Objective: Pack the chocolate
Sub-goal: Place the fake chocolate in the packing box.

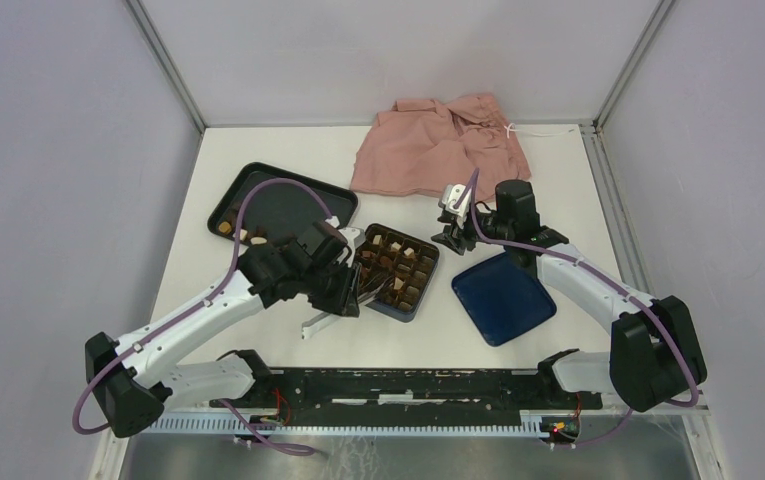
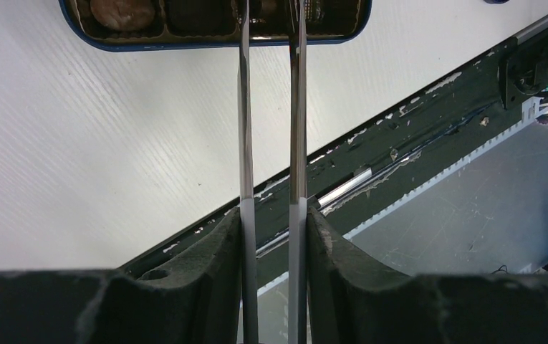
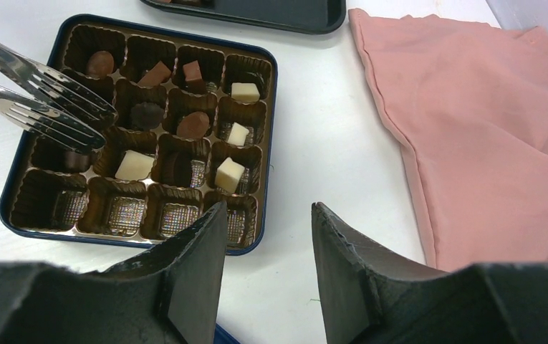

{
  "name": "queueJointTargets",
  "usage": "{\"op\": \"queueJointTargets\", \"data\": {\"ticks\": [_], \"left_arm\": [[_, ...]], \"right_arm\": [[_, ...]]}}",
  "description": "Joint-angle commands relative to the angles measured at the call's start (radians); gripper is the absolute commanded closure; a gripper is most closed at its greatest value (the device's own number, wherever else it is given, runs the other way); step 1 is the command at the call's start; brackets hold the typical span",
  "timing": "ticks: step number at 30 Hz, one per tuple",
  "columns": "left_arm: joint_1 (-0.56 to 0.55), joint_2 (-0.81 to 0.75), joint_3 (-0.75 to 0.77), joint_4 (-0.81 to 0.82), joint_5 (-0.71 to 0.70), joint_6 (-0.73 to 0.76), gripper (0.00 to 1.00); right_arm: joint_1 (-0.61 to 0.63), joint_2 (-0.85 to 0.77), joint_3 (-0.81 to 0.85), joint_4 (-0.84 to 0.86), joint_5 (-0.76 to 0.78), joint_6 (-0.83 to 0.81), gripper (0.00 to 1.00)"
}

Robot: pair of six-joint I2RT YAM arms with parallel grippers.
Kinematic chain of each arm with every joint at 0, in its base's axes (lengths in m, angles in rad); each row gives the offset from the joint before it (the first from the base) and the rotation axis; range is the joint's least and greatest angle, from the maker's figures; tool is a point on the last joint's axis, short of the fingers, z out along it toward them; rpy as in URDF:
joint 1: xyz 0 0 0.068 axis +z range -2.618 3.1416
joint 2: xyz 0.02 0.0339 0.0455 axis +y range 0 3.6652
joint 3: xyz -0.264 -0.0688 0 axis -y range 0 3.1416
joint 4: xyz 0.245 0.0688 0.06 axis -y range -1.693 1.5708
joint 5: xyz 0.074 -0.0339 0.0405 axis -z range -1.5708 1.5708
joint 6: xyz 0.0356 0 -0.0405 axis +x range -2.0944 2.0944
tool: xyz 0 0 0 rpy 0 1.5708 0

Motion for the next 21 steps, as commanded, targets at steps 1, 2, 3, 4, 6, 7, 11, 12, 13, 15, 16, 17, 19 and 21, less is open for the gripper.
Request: {"op": "queueJointTargets", "data": {"ticks": [1,2,3,4,6,7,11,12,13,15,16,17,19,21], "left_arm": [[-0.005,-0.019,0.052,0.007,-0.012,-0.022,0.60],[-0.005,-0.021,0.056,0.007,-0.017,-0.022,0.61],[-0.006,-0.024,0.062,0.008,-0.025,-0.022,0.62],[-0.006,-0.029,0.069,0.010,-0.036,-0.024,0.63],[-0.005,-0.039,0.086,0.017,-0.059,-0.030,0.66],[-0.005,-0.044,0.093,0.020,-0.069,-0.034,0.67],[-0.003,-0.042,0.116,0.019,-0.125,-0.035,0.67],[0.001,-0.035,0.123,0.010,-0.153,-0.033,0.67],[0.005,-0.028,0.132,0.000,-0.175,-0.030,0.67],[0.024,-0.016,0.159,-0.018,-0.221,-0.030,0.67],[0.042,-0.013,0.173,-0.025,-0.236,-0.028,0.66],[0.068,-0.012,0.188,-0.030,-0.244,-0.022,0.66],[0.143,-0.013,0.207,-0.038,-0.224,-0.003,0.65],[0.253,-0.014,0.211,-0.045,-0.164,0.029,0.65]], "right_arm": [[-0.004,-0.002,0.043,0.010,-0.024,-0.004,0.48],[-0.004,-0.003,0.043,0.010,-0.024,-0.004,0.48],[-0.005,-0.003,0.043,0.010,-0.024,-0.004,0.48],[-0.004,-0.002,0.043,0.010,-0.025,-0.004,0.48],[-0.004,-0.004,0.044,0.010,-0.026,-0.004,0.48],[-0.004,-0.006,0.043,0.010,-0.027,-0.004,0.48],[-0.004,-0.009,0.045,0.009,-0.030,-0.004,0.48],[-0.005,-0.011,0.045,0.009,-0.032,-0.004,0.48],[-0.006,-0.012,0.045,0.007,-0.032,-0.004,0.48],[-0.007,-0.017,0.045,0.007,-0.033,-0.004,0.48],[-0.008,-0.020,0.045,0.007,-0.037,-0.003,0.48],[-0.011,-0.022,0.045,0.007,-0.039,-0.001,0.48],[-0.017,-0.023,0.045,0.008,-0.048,0.005,0.48],[-0.024,-0.025,0.046,0.007,-0.060,0.010,0.48]]}}
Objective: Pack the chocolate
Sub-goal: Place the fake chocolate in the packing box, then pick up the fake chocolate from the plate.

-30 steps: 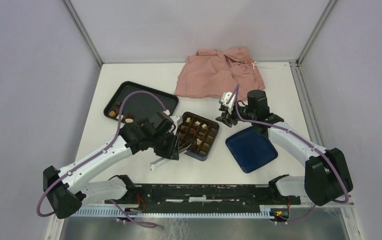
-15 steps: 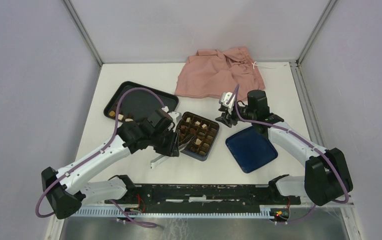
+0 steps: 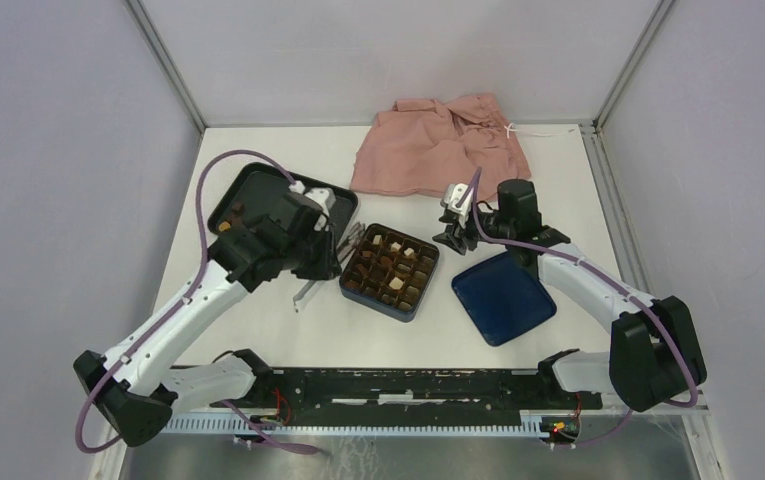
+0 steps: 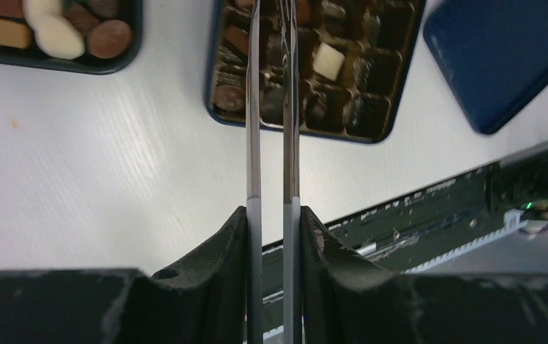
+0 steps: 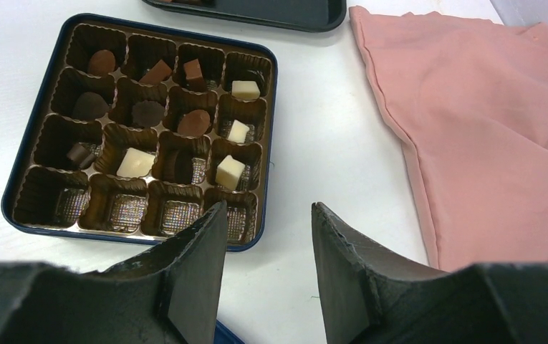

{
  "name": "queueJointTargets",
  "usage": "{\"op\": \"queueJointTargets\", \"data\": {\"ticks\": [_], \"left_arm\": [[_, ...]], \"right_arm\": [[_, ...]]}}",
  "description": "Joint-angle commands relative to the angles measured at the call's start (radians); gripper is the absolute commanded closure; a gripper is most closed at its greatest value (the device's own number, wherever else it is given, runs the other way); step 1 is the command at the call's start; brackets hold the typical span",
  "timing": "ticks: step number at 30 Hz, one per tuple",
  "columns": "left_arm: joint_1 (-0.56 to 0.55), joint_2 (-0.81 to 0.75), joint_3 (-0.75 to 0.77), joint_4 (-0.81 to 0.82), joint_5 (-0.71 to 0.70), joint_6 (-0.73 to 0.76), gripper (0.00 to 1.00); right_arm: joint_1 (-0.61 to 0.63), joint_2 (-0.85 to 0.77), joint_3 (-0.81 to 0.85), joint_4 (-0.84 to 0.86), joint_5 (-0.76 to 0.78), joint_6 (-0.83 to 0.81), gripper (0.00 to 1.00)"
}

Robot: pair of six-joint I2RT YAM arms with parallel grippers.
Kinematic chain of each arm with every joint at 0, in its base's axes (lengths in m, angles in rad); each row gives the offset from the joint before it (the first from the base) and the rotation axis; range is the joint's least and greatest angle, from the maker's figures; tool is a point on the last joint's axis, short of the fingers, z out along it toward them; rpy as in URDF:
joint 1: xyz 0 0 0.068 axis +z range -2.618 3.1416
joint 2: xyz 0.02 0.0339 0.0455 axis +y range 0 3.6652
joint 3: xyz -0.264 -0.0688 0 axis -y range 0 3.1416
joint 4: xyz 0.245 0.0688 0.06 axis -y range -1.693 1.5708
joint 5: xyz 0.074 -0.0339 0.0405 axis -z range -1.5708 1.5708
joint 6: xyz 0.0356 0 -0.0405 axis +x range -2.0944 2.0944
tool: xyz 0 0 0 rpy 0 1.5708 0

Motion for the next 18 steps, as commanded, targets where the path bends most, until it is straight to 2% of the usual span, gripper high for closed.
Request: {"op": "queueJointTargets", "data": {"ticks": [1,5,14,18], "left_arm": [[0.198,-0.008,0.058,-0.009,0.034,0.055,0.65],[0.330,0.011,0.041,-0.038,0.058,0.107,0.65],[0.375,0.122,0.049,-0.007,-0.009,0.165,0.62],[0.389,0.154,0.040,0.016,0.004,0.195,0.62]], "right_arm": [[-0.019,-0.024,0.048,0.013,-0.050,0.011,0.48],[-0.027,-0.018,0.064,-0.015,-0.070,-0.002,0.47],[-0.028,0.028,0.103,-0.089,-0.112,-0.025,0.47],[-0.028,0.050,0.123,-0.130,-0.117,-0.047,0.47]]}}
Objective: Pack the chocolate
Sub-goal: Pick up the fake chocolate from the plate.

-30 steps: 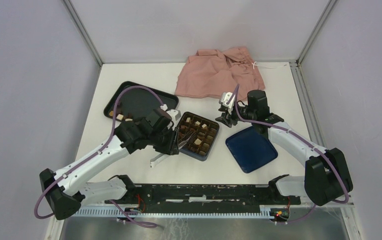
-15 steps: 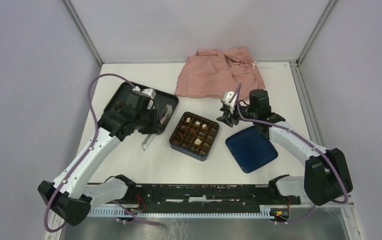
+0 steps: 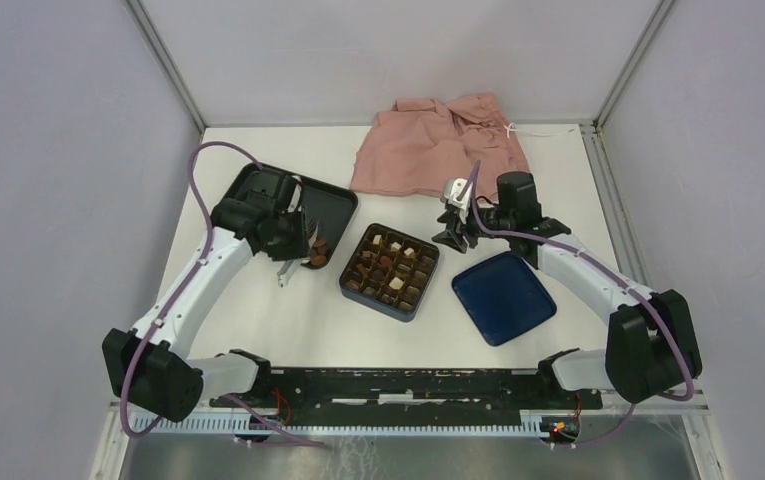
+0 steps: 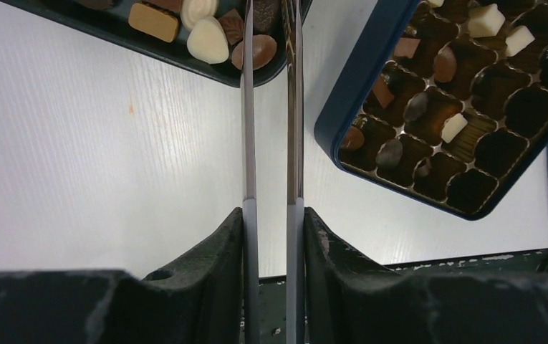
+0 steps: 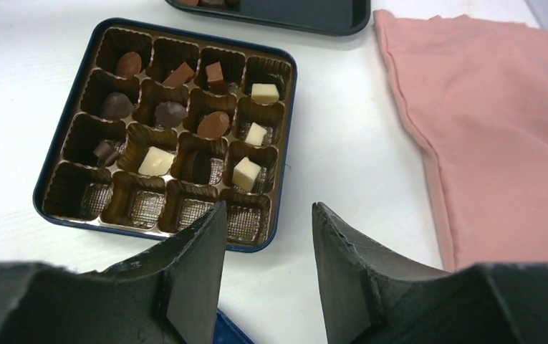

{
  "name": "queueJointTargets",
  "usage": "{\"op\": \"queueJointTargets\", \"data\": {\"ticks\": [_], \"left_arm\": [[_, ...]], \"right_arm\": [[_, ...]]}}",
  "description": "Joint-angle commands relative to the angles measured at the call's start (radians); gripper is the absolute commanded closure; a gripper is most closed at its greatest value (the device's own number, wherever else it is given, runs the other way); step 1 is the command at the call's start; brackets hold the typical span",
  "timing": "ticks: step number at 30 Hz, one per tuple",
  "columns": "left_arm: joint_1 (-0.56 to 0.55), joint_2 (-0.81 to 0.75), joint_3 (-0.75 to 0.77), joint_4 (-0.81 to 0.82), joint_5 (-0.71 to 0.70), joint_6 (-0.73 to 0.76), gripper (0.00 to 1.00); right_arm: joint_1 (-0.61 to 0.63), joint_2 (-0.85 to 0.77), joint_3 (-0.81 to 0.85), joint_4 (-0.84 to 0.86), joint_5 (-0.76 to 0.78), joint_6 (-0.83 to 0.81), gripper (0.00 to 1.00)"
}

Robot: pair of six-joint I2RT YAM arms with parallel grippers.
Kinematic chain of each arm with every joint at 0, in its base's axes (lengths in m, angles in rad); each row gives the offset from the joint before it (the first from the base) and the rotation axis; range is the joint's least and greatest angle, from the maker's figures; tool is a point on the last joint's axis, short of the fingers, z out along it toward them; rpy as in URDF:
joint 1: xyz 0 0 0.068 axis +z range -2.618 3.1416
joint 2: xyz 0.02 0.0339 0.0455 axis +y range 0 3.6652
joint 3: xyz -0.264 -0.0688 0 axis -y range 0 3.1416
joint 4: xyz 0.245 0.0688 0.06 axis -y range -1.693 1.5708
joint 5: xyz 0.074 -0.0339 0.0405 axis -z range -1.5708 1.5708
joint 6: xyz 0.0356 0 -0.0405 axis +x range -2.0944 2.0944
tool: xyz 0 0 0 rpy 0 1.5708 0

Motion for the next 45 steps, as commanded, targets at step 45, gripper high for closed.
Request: {"op": "queueJointTargets", "data": {"ticks": [45], "left_arm": [[0.217,0.024,-0.207,0.205,0.310,0.077,0.54]], "right_arm": [[-0.038,0.087,0.099,-0.145,-0.076,-0.104,0.45]]}}
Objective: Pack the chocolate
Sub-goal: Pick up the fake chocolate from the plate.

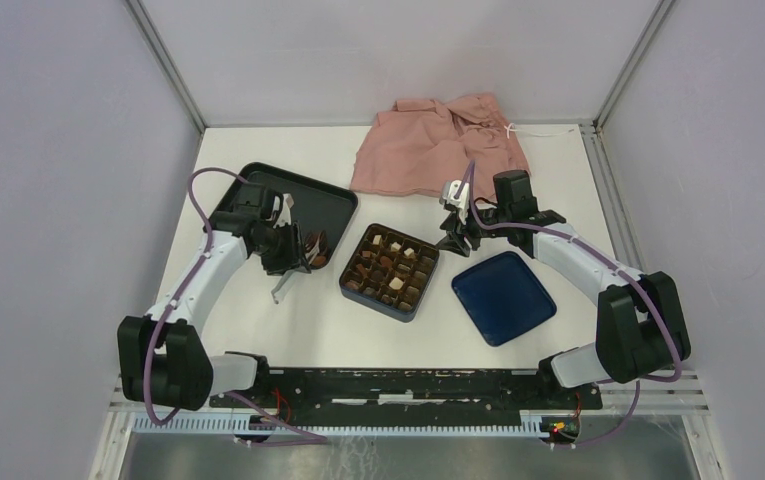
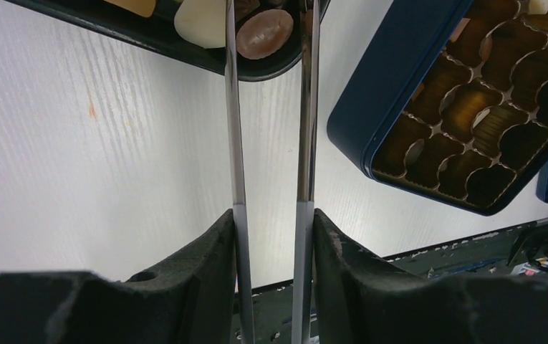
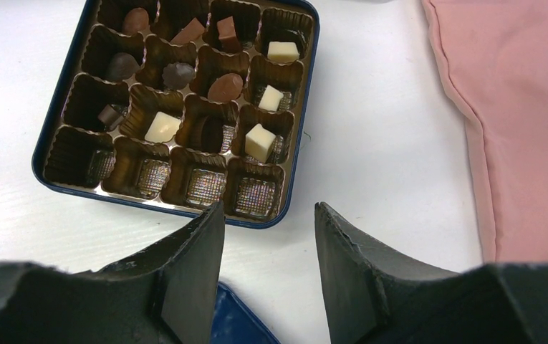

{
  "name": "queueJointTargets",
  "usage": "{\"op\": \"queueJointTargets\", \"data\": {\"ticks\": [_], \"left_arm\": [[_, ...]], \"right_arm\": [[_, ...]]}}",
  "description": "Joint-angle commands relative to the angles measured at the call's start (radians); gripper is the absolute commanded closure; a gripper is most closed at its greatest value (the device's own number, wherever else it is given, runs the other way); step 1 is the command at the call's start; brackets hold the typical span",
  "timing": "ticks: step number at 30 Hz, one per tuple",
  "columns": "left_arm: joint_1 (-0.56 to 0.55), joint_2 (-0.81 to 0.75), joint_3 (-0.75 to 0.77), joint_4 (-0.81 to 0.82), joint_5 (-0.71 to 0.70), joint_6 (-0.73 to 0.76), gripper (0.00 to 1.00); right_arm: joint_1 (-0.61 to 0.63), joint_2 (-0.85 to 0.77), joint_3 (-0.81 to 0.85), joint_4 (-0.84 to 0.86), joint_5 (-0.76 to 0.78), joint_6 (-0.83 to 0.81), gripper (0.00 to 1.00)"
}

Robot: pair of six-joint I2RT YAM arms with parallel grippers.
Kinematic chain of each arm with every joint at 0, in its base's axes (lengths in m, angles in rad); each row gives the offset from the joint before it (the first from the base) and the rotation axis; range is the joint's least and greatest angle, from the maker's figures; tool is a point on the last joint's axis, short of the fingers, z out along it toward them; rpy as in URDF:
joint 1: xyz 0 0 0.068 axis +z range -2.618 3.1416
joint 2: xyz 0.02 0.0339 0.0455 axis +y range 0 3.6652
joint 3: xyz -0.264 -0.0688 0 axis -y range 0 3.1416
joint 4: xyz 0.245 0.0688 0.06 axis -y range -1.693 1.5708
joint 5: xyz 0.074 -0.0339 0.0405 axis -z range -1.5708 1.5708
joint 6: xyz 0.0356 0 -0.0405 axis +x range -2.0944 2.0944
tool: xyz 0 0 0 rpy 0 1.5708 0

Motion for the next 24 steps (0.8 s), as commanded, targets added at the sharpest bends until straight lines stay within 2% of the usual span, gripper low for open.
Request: {"op": "queueJointTargets", "data": {"ticks": [1,12,21,24], "left_arm": [[0.005,-0.036,-0.017,0.069,0.051,-0.059,0.54],[0.004,0.018,-0.026,0.116,-0.039,-0.080,0.56],[0.005,0.040,-0.025,0.131,-0.032,-0.073,0.58],[0.006,0.047,-0.020,0.136,-0.029,-0.070,0.67]], "right_arm": [[-0.004,-0.018,0.042,0.005,-0.033,-0.019,0.45],[-0.004,-0.021,0.047,-0.010,-0.036,-0.036,0.45],[-0.003,-0.013,0.050,-0.018,-0.039,-0.044,0.45],[-0.004,-0.013,0.052,-0.022,-0.039,-0.046,0.45]]}}
